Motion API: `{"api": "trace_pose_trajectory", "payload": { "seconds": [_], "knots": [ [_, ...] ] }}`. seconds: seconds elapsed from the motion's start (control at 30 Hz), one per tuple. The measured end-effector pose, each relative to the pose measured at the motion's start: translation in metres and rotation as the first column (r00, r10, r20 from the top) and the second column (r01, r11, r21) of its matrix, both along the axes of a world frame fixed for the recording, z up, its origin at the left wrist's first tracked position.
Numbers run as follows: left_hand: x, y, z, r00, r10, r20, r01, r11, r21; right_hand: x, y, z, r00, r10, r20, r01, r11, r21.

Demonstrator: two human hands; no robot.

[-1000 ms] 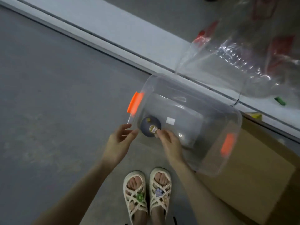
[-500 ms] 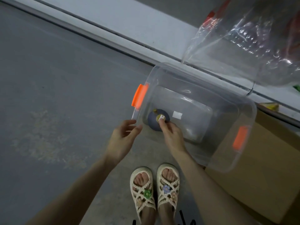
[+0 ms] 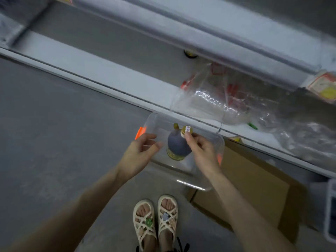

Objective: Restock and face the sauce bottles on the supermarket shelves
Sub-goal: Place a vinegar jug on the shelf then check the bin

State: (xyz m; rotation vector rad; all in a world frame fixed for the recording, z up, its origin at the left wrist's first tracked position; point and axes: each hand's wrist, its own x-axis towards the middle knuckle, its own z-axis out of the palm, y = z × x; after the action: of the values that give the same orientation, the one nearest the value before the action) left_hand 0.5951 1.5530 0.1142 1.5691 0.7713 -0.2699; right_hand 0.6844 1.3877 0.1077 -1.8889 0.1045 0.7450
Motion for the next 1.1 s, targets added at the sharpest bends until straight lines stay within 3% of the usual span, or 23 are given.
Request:
{"api": "trace_pose_trajectory", "payload": {
  "seconds": [0.3,0.43,0.63,0.87,1.1],
  "knots": [
    [0.069,-0.029,0.261,0.934,-0.232,0.272,0.235,0.972,0.022,0.056,-0.034,0.299,0.958,0.029,0.286,-0.051,0.996,0.067],
    [0.093,-0.059,0.394,0.818,-0.395,0.418,0.392,0.915,0.096,0.064,-0.061,0.45,0.891,-0.013,0.454,-0.031,0.996,0.09],
    [0.115,-0.122,0.565,0.618,-0.559,0.552,0.48,0.825,0.298,0.057,-0.124,0.634,0.733,-0.089,0.674,0.014,0.993,0.116],
    [0.102,-0.213,0.709,0.413,-0.666,0.621,0.379,0.746,0.548,0.02,-0.236,0.761,0.602,-0.156,0.783,-0.029,0.976,0.217],
    [0.065,-0.37,0.766,0.266,-0.72,0.641,0.418,0.685,0.596,-0.039,-0.397,0.811,0.513,-0.247,0.822,0.046,0.964,0.262]
  ]
}}
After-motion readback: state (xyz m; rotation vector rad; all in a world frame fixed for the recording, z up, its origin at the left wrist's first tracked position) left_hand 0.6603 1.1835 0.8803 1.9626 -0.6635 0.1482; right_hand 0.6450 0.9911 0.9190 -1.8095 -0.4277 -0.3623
